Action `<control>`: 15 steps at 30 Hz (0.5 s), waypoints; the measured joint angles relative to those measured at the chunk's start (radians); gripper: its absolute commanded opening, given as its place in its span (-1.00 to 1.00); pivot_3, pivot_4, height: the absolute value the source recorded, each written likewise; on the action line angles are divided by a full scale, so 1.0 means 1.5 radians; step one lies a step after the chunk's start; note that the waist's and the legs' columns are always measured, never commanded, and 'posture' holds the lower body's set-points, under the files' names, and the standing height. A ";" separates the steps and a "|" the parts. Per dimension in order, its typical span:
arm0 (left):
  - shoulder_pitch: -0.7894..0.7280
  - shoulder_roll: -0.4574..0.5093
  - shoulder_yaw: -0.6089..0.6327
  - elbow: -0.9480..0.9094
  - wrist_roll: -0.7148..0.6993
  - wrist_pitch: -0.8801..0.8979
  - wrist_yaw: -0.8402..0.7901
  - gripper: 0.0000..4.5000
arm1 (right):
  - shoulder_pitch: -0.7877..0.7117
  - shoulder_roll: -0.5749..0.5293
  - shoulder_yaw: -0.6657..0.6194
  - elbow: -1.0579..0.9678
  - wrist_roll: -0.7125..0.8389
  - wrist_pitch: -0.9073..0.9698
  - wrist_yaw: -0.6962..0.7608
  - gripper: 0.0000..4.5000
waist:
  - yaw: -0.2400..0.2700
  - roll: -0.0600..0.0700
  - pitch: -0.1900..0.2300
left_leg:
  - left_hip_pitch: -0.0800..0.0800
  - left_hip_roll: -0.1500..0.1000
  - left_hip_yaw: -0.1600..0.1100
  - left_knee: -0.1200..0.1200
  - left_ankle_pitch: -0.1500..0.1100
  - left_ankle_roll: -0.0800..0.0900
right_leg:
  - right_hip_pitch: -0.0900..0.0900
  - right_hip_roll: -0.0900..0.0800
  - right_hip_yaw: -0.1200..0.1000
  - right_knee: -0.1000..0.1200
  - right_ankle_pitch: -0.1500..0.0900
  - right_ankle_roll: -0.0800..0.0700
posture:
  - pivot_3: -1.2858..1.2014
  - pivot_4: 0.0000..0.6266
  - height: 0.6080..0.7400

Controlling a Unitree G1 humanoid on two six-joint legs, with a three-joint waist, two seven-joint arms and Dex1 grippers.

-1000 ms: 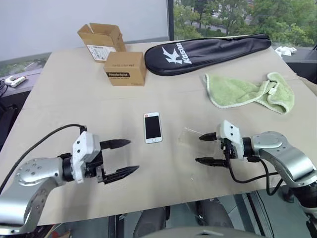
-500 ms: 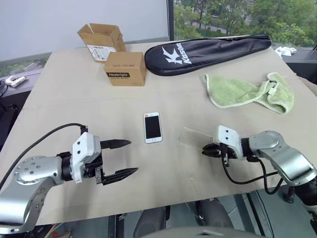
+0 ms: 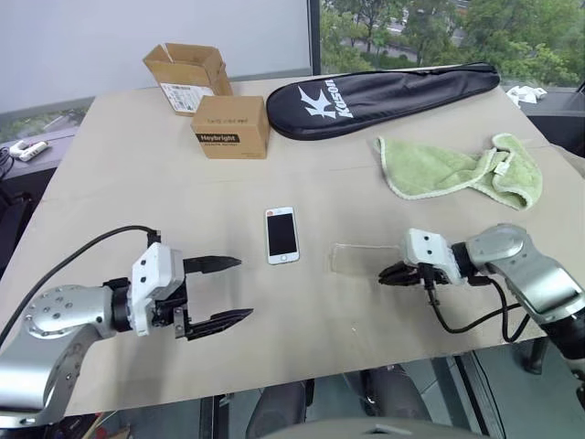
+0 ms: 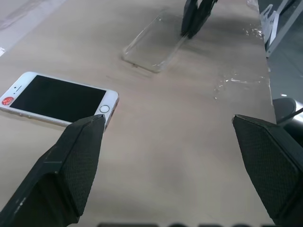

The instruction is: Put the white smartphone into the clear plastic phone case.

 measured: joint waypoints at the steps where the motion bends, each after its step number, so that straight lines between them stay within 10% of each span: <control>1: -0.003 0.000 0.000 0.001 0.000 0.000 0.000 1.00 | -0.009 0.000 0.005 0.017 0.000 -0.021 0.020 -0.93 | 0.000 0.000 0.000 | 0.000 0.000 0.000 0.000 0.000 0.000 | 0.000 0.000 0.000 0.000 0.000 0.000 | 0.03 -0.52 1.00; 4: -0.012 0.000 0.000 0.001 0.000 -0.002 0.000 1.00 | -0.040 0.007 0.015 0.079 -0.010 -0.088 0.069 -0.93 | -0.001 0.000 0.000 | 0.000 0.000 0.000 0.000 0.000 0.000 | 0.000 0.000 0.000 0.000 0.000 0.000 | 0.03 -0.52 1.00; 15: -0.028 -0.009 -0.001 0.000 0.008 0.005 0.047 1.00 | -0.072 0.032 0.013 0.184 -0.037 -0.176 0.105 0.98 | 0.000 0.000 0.000 | 0.000 0.000 0.000 0.000 0.000 -0.001 | 0.000 -0.001 0.000 0.000 0.000 0.000 | 0.03 -0.52 1.00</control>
